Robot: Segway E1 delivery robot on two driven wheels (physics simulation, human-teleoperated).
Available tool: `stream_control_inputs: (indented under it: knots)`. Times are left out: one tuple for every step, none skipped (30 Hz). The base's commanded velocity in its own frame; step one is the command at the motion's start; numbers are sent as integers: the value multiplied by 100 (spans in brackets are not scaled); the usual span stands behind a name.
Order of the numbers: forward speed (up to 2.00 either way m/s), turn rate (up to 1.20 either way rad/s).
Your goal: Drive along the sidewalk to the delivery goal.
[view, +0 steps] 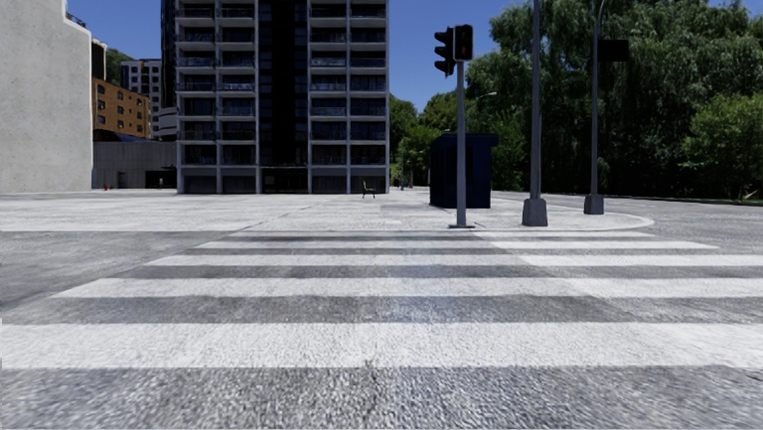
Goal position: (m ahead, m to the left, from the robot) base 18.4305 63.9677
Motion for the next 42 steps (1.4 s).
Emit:
stream_control_inputs:
  knots:
    - [153, 0]
    - [153, 0]
    - [153, 0]
    - [153, 0]
    - [153, 0]
    - [153, 0]
    - [153, 0]
    - [153, 0]
    - [153, 0]
    - [159, 0]
    - [184, 0]
    - [200, 0]
    - [200, 0]
    - [200, 0]
    - [200, 0]
    - [200, 0]
    - [200, 0]
    - [200, 0]
    - [200, 0]
    - [200, 0]
    - [200, 0]
    - [200, 0]
    - [200, 0]
    - [200, 0]
    - [200, 0]
    - [200, 0]
    - [200, 0]
    - [200, 0]
    - [200, 0]
    - [200, 0]
    - [200, 0]
    - [200, 0]
    - [200, 0]
    - [200, 0]
    - [200, 0]
    - [200, 0]
    - [200, 0]
    - [200, 0]
    - [200, 0]
    - [200, 0]
    - [200, 0]
    - [200, 0]
